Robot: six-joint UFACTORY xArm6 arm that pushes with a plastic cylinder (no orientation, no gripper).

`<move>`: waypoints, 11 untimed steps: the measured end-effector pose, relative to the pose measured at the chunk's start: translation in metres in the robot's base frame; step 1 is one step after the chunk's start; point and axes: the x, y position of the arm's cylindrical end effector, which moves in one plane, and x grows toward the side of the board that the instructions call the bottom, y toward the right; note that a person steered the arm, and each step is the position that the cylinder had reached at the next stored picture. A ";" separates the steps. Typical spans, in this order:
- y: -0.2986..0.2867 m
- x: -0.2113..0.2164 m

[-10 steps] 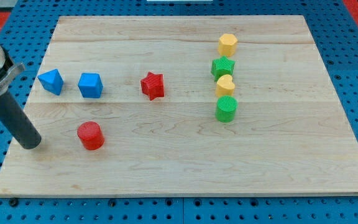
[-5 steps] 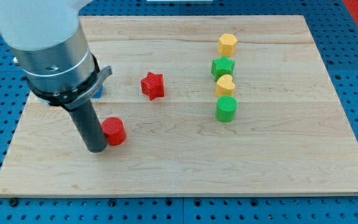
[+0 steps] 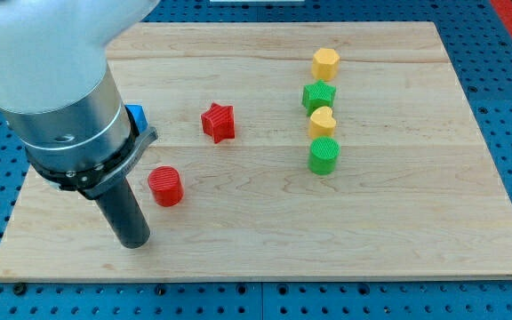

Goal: Push the red circle closer to the blue cube

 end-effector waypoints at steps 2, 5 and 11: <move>0.016 0.039; 0.058 -0.052; 0.032 -0.140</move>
